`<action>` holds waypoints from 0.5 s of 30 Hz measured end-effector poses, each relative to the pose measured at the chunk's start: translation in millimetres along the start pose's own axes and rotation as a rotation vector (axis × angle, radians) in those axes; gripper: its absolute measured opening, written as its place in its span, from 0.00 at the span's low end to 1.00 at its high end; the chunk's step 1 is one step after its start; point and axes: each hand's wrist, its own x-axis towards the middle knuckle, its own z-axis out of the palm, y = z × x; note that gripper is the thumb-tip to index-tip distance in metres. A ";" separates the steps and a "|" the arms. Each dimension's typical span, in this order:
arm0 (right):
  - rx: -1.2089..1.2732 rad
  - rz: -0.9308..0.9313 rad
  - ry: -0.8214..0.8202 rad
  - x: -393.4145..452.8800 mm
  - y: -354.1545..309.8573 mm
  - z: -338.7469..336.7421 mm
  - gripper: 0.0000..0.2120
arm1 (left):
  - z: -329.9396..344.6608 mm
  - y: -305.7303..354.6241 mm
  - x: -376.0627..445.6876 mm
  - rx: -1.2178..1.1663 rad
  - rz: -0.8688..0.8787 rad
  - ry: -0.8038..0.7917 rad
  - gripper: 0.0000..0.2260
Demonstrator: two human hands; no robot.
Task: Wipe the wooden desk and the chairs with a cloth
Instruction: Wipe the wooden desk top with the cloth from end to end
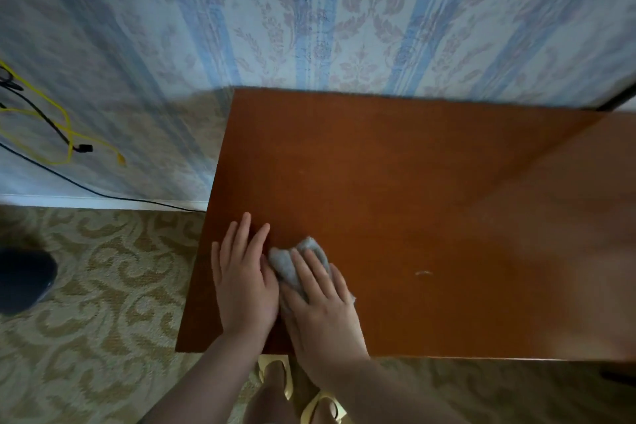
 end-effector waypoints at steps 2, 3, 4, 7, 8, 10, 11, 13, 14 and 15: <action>-0.070 -0.162 -0.053 -31.0 32.5 -6.5 0.24 | 6.9 13.5 -2.1 0.002 0.038 -0.041 0.22; -0.109 -0.173 -0.075 -40.9 55.0 -8.7 0.25 | 10.5 18.7 -2.3 0.010 0.077 -0.060 0.22; -0.150 -0.136 -0.066 -46.3 77.2 -9.4 0.26 | 13.4 23.9 -2.0 0.020 0.104 -0.075 0.21; -0.142 0.212 0.012 -28.5 116.9 -13.2 0.25 | 20.3 35.4 1.9 0.088 0.081 -0.092 0.21; -0.084 0.352 0.047 -14.5 114.2 -13.3 0.25 | 22.1 37.6 3.3 0.109 0.061 -0.092 0.21; 0.051 0.597 0.096 11.8 91.4 -12.0 0.25 | 25.2 39.2 4.7 0.140 0.047 -0.092 0.21; 0.085 0.636 0.108 15.8 78.3 -10.7 0.24 | 26.2 38.6 4.4 0.148 0.051 -0.096 0.21; 0.056 0.463 0.086 -2.5 65.8 -9.4 0.25 | 27.0 36.8 4.1 0.155 0.064 -0.103 0.21; 0.022 0.286 0.025 -22.9 68.8 -12.0 0.24 | 27.0 35.7 3.4 0.157 0.069 -0.102 0.21; -0.022 0.111 -0.036 -43.6 80.1 -16.5 0.25 | 27.2 34.7 2.7 0.158 0.073 -0.095 0.21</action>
